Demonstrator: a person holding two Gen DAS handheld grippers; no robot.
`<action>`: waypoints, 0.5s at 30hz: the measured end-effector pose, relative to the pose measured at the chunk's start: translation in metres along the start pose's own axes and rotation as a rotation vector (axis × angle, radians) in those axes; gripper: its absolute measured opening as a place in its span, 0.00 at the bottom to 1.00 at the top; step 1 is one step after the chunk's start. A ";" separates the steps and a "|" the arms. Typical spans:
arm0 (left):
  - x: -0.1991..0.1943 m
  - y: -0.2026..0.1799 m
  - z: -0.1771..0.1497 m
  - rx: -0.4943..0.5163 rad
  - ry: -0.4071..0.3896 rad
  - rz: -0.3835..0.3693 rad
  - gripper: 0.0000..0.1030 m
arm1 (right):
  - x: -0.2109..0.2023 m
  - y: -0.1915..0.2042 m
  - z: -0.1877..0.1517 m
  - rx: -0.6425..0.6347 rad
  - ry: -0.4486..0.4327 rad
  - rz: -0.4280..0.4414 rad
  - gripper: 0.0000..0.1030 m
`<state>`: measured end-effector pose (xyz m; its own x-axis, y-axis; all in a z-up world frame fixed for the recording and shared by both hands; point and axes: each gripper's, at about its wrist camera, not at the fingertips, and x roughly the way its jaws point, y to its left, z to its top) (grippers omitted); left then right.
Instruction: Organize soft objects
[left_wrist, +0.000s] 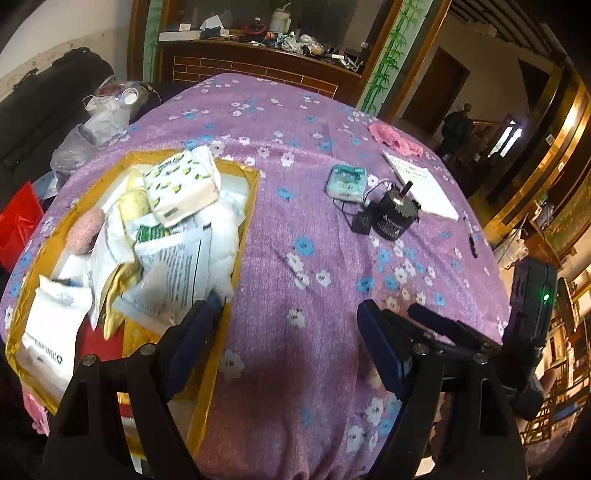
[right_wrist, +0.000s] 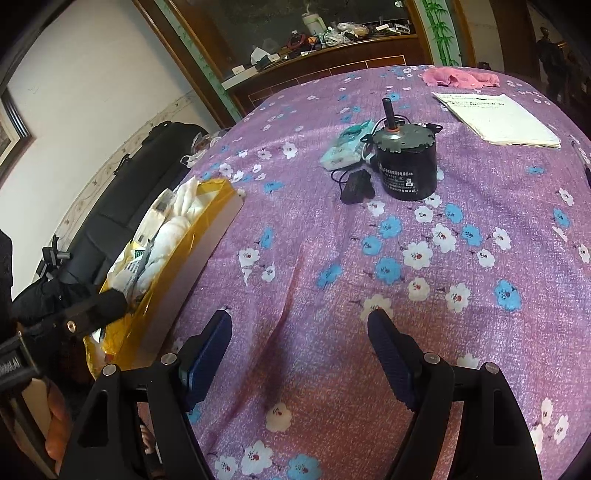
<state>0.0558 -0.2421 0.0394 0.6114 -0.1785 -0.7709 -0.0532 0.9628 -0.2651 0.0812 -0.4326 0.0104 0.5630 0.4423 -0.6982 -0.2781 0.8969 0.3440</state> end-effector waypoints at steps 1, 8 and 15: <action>0.000 0.001 0.002 -0.002 -0.003 -0.003 0.78 | 0.001 -0.001 0.001 0.001 0.002 -0.002 0.74; -0.003 0.018 0.013 -0.043 -0.032 -0.032 0.78 | -0.001 0.011 0.030 -0.038 -0.029 -0.017 0.72; -0.013 0.039 0.024 -0.050 -0.084 -0.038 0.78 | 0.019 0.031 0.103 -0.075 -0.043 -0.100 0.71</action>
<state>0.0648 -0.1970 0.0531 0.6778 -0.1953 -0.7089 -0.0664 0.9439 -0.3236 0.1634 -0.3964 0.0723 0.6233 0.3516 -0.6985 -0.2750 0.9347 0.2252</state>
